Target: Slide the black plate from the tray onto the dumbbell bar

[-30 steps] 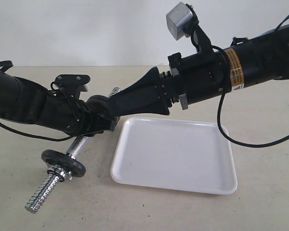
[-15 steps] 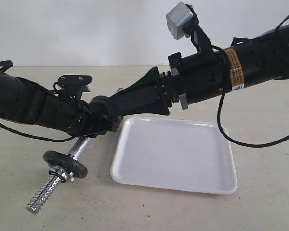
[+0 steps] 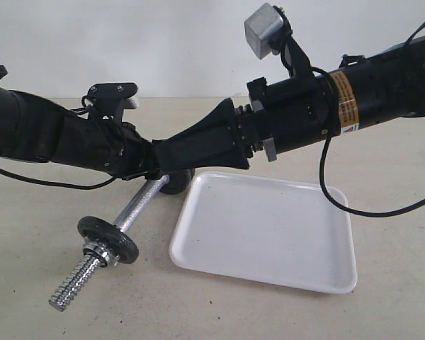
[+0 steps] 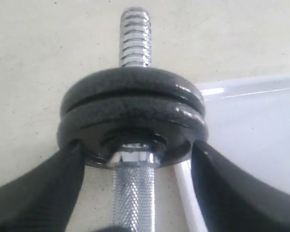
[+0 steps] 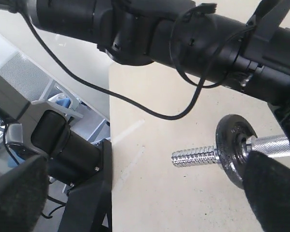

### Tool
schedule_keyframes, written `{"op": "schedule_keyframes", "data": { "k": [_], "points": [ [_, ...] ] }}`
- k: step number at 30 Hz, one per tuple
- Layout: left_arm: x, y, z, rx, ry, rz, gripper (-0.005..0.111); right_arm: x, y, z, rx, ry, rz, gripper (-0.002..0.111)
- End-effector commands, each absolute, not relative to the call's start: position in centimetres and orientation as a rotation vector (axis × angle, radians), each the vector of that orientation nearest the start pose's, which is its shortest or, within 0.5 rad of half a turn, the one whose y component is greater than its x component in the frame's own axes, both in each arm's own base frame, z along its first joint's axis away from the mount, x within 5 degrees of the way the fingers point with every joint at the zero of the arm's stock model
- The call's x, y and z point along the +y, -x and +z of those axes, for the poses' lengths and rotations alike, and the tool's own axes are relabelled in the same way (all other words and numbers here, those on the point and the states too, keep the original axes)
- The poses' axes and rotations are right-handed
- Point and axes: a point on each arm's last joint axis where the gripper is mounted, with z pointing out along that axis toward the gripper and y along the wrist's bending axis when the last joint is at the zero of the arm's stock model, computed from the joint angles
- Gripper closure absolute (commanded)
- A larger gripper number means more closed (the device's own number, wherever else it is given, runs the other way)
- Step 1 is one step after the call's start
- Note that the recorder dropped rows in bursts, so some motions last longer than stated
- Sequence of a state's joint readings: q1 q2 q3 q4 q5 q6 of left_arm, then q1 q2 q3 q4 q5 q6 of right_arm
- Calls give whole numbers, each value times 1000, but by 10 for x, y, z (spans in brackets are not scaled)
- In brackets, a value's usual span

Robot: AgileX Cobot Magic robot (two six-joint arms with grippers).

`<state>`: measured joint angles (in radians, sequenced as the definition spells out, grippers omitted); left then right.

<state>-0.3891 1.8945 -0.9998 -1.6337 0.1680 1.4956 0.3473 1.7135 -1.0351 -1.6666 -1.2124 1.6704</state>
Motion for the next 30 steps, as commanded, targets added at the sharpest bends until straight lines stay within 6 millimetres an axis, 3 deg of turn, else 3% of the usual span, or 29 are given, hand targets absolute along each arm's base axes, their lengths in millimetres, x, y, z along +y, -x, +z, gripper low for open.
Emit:
{"op": "schedule_keyframes", "data": {
  "k": [1, 10, 15, 23, 30],
  "points": [
    [-157, -345, 150, 2366, -370, -446, 45, 188, -272, 255, 1873, 1081, 1504, 3],
    [-160, -343, 150, 2364, -386, -486, 45, 188, -272, 255, 1873, 1081, 1504, 3],
    [-161, -341, 163, 2328, -406, -514, 45, 188, -273, 255, 1878, 1075, 1492, 3],
    [-156, -328, 231, 2135, -453, -509, 45, 188, -274, 254, 1827, 1125, 1437, 3],
    [-148, -295, 306, 1904, -528, -556, 45, 187, -275, 260, 1804, 1130, 1351, 3]
  ]
}}
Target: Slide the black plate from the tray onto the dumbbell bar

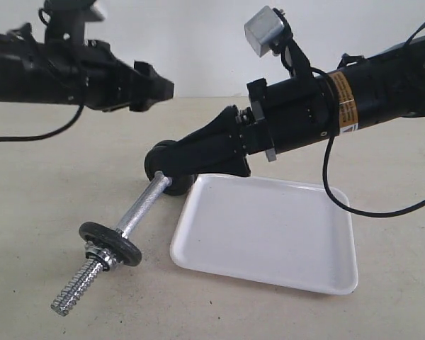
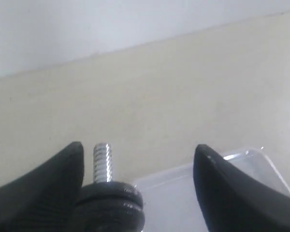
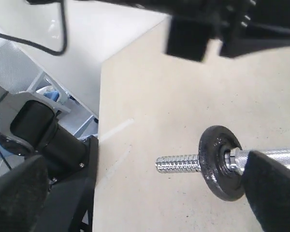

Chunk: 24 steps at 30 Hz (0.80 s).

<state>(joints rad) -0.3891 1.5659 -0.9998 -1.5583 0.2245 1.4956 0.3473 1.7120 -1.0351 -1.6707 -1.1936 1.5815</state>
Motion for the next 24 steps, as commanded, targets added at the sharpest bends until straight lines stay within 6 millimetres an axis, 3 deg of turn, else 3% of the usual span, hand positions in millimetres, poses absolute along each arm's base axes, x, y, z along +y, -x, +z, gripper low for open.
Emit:
{"op": "schedule_keyframes", "data": {
  "k": [1, 7, 14, 15, 16, 18, 19, 20, 21, 24],
  "points": [
    [-147, -288, 317, 1869, -535, -573, 45, 186, -276, 263, 1801, 1122, 1313, 3],
    [-134, -245, 372, 1686, -593, -585, 45, 172, -262, 317, 1691, 1079, 1040, 3],
    [-111, -184, 417, 1573, -622, -584, 45, 143, -209, 393, 1489, 1006, 782, 3],
    [-108, -176, 421, 1563, -630, -580, 45, 138, -198, 404, 1457, 984, 765, 3],
    [-101, -156, 431, 1535, -640, -585, 48, 128, -175, 425, 1380, 956, 730, 3],
    [-91, -125, 441, 1501, -671, -584, 52, 115, -140, 447, 1275, 939, 709, 3],
    [-88, -117, 442, 1498, -687, -583, 52, 111, -128, 454, 1240, 933, 704, 3],
    [-82, -96, 444, 1493, -717, -599, 52, 103, -104, 465, 1177, 921, 698, 3],
    [-79, -86, 445, 1488, -738, -603, 52, 99, -94, 468, 1152, 916, 694, 3],
    [-65, -37, 447, 1418, -830, -610, 52, 80, -41, 483, 995, 907, 641, 3]
  ]
}}
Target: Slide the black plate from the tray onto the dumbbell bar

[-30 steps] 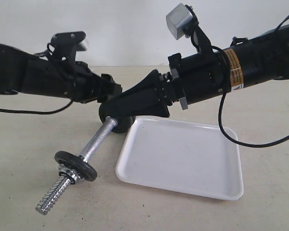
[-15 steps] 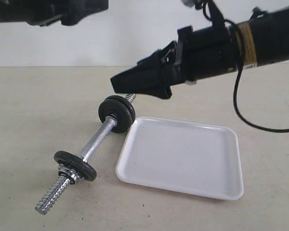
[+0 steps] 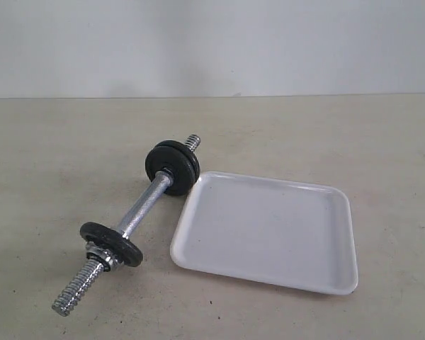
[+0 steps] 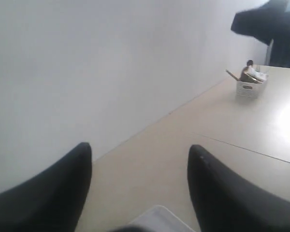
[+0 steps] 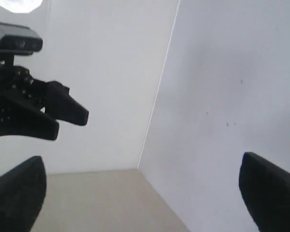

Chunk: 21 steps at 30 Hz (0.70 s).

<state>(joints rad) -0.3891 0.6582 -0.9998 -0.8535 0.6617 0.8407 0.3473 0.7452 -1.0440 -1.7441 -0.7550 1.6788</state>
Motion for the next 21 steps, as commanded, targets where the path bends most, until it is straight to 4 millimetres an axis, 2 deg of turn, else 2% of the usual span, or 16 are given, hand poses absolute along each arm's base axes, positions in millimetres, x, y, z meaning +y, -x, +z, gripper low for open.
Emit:
{"op": "schedule_keyframes", "data": {
  "k": [1, 3, 4, 8, 14, 19, 21],
  "points": [
    [-61, -24, 448, 1388, -844, -595, 52, 76, -30, 486, 960, 900, 619, 3],
    [-49, -2, 448, 1320, -847, -519, 53, 67, -19, 488, 915, 852, 549, 3],
    [-44, 6, 448, 1297, -847, -486, 54, 62, -21, 488, 913, 794, 494, 3],
    [-30, 26, 445, 1273, -795, -413, 67, 40, -50, 480, 1006, 486, 281, 3],
    [-17, 22, 437, 1379, -726, -281, 101, 12, -77, 454, 1125, 192, 5, 3],
    [-8, 16, 433, 1448, -681, -150, 102, 4, -73, 438, 1127, 276, -264, 3],
    [-4, 13, 433, 1453, -654, -99, 102, -1, -66, 434, 1147, 247, -254, 3]
  ]
}}
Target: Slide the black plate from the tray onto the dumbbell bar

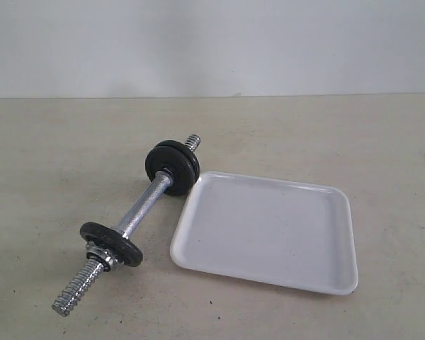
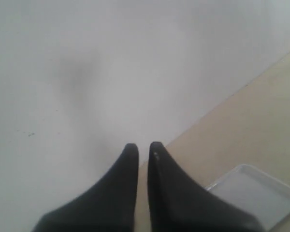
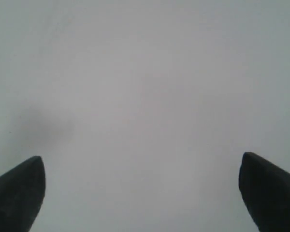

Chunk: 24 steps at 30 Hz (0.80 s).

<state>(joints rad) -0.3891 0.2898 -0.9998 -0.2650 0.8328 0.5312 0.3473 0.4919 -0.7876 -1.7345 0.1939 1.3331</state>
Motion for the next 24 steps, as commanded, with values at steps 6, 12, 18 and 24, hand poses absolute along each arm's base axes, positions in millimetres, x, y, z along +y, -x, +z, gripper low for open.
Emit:
{"op": "schedule_keyframes", "data": {
  "k": [6, 12, 18, 24],
  "points": [
    [-1, 12, 443, 1362, -599, -55, 102, -12, -41, 425, 1217, 263, -274, 10],
    [-11, 10, 447, 1209, -635, -102, 102, -13, -25, 397, 1447, 447, -296, 63],
    [-28, -11, 416, 1197, -708, -172, 102, -16, -14, 391, 1481, 437, -255, 99],
    [-40, -38, 369, 1263, -691, -229, 102, -15, -13, 392, 1488, 338, -137, 99]
  ]
}}
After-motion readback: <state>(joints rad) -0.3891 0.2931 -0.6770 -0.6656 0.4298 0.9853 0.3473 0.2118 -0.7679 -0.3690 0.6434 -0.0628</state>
